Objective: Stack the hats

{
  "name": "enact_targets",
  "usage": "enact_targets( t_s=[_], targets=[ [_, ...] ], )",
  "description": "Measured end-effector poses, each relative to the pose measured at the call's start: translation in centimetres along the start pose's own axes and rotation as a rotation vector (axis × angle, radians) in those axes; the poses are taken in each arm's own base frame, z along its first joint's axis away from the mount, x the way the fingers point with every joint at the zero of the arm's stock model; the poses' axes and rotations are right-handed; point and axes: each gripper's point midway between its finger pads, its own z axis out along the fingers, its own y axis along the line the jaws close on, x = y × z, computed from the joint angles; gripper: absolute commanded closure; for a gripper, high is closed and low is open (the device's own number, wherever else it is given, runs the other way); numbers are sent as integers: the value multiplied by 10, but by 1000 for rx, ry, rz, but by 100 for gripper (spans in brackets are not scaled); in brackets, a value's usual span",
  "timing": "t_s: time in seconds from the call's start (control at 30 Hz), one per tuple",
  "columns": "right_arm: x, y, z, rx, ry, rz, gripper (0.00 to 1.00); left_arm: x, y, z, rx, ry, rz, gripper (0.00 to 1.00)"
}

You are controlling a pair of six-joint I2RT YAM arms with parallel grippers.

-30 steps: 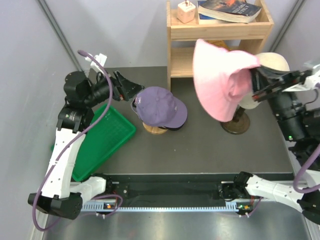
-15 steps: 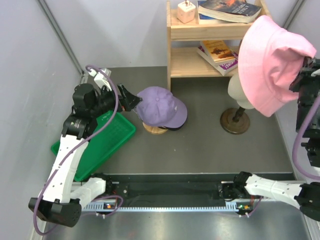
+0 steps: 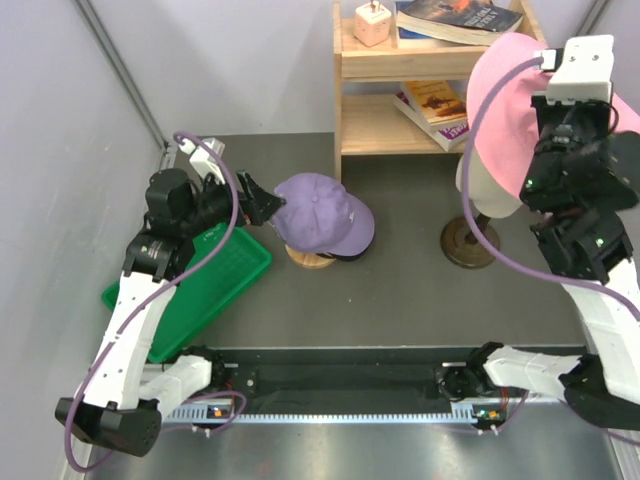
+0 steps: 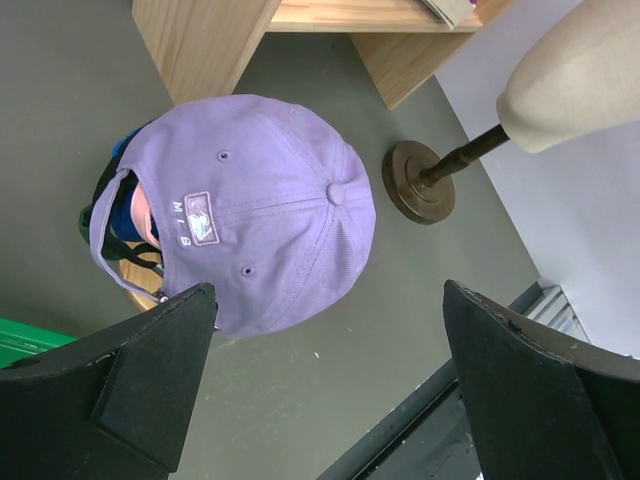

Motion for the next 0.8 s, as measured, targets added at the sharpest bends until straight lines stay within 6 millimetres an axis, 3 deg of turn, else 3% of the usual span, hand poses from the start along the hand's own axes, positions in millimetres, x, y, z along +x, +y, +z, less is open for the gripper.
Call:
enact_targets(
  t_s=[0.17, 0.5, 0.7, 0.8],
  targets=[
    [35, 17, 27, 16, 58, -94, 100, 2, -2, 0, 1, 10, 5, 1],
    [64, 52, 51, -109, 80, -92, 100, 4, -1, 1, 0, 20, 16, 1],
    [96, 79, 61, -184, 138, -149, 98, 14, -1, 14, 19, 72, -18, 2],
    [109, 90, 64, -206, 162, -168, 93, 26, -12, 27, 41, 108, -10, 2]
  ],
)
